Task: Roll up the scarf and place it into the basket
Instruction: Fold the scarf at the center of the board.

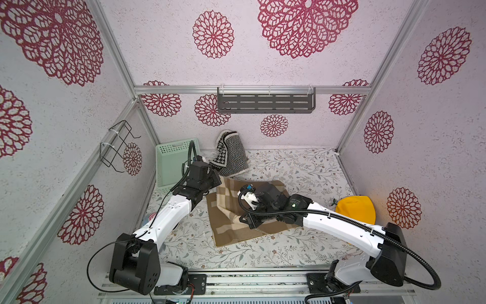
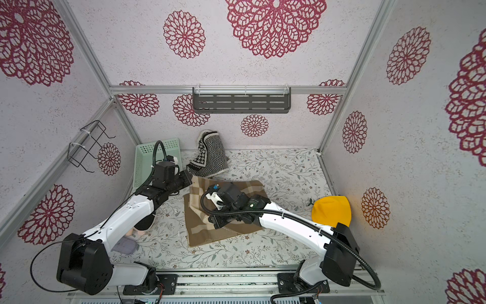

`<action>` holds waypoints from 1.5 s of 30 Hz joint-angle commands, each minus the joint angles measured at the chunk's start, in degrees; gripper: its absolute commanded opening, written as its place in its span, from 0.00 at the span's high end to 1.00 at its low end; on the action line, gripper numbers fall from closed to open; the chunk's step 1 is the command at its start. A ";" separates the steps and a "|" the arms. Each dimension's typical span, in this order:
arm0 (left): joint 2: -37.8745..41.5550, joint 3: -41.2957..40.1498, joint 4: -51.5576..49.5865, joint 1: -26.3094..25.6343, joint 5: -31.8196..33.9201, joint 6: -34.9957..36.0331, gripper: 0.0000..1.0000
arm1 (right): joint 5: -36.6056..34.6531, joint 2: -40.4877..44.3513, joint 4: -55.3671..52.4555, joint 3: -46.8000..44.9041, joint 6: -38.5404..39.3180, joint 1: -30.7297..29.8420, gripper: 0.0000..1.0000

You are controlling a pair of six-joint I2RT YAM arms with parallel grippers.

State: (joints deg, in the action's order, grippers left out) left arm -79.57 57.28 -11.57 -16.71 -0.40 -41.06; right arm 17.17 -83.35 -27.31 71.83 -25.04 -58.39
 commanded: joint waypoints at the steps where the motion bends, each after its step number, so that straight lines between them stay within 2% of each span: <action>1: -1.93 0.34 -1.26 0.88 2.74 1.32 1.00 | -0.03 -1.82 1.37 2.34 2.06 -0.59 1.00; 17: -19.00 2.40 1.78 2.80 6.60 0.12 1.00 | 1.82 -20.19 1.49 7.07 5.32 -4.34 1.00; 30: -20.99 3.17 2.44 4.67 5.89 0.35 1.00 | 2.45 -26.80 3.46 9.19 6.77 -5.86 1.00; 34: -22.10 4.06 2.52 4.67 6.34 0.96 1.00 | 3.13 -29.47 3.84 9.56 7.20 -5.95 0.90; 41: -25.47 5.37 0.28 4.76 9.03 -0.74 1.00 | 4.31 -32.48 5.48 9.69 7.11 -5.95 0.64; 42: -25.86 5.56 -0.47 4.76 9.50 -1.44 0.97 | 4.82 -32.49 5.55 9.73 6.97 -5.95 0.59; 43: -26.12 5.57 -0.76 4.74 9.88 -1.80 0.88 | 5.41 -32.31 5.63 9.71 6.92 -5.90 0.57; 45: -25.58 5.30 -0.90 4.67 10.34 -2.33 0.60 | 5.46 -30.61 5.84 9.03 6.91 -5.71 0.49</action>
State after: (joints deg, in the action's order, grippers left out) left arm -105.30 61.78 -11.84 -12.58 7.60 -42.11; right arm 21.56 -116.31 -21.93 80.14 -18.81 -63.96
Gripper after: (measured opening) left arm 0.299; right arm 0.484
